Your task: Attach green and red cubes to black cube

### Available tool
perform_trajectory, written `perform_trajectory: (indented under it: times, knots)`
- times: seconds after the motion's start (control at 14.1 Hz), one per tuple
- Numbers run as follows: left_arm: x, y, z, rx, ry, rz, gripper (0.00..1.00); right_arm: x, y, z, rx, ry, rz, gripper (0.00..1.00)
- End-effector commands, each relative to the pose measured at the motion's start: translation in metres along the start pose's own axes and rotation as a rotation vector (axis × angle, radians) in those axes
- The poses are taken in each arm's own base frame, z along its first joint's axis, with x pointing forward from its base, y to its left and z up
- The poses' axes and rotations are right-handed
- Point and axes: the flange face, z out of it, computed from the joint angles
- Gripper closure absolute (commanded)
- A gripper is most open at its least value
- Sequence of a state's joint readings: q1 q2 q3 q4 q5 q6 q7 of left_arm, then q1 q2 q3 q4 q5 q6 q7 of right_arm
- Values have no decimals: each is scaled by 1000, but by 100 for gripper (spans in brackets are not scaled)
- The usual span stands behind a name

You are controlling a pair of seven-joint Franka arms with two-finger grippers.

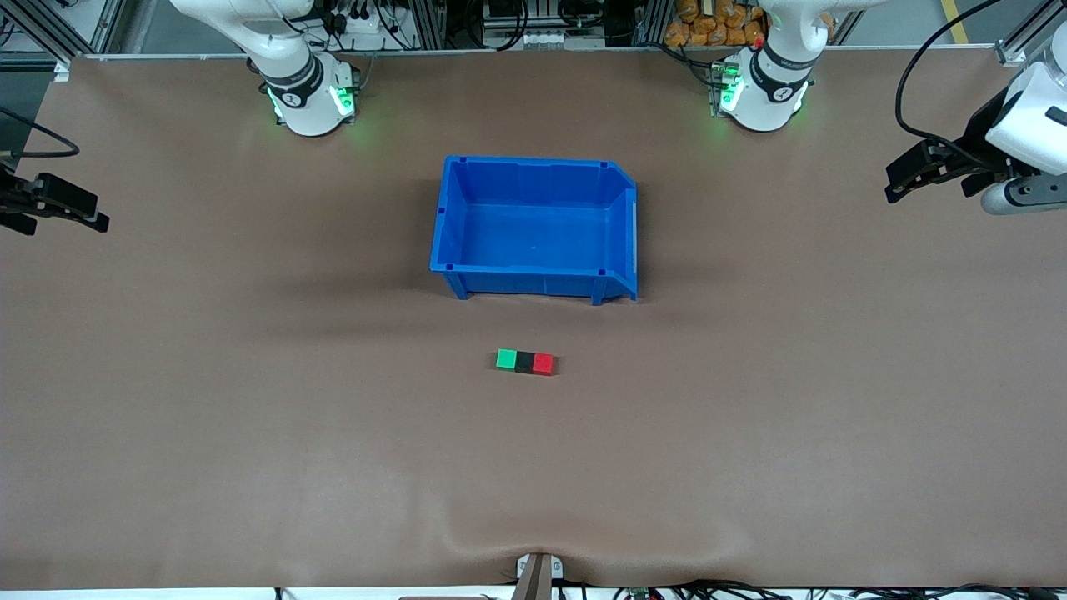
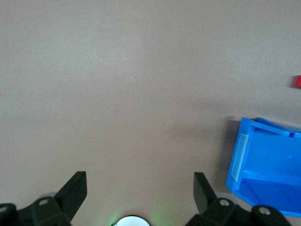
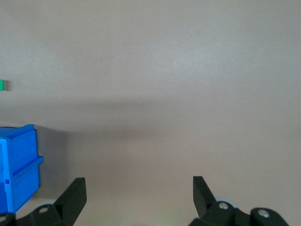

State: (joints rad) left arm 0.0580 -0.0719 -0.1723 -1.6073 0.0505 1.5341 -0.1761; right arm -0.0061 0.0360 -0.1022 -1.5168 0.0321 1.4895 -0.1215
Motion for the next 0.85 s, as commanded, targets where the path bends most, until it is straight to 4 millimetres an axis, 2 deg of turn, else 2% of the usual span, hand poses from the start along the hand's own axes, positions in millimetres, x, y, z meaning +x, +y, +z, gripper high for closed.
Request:
perform_trajectory:
  times: [0.0, 0.78]
  knots:
    - [5, -5, -1, 13, -1, 1, 0, 1, -2, -1, 0, -3, 12, 0]
    - [-1, -6, -5, 20, -10, 12, 0, 2, -4, 0, 1, -4, 8, 0]
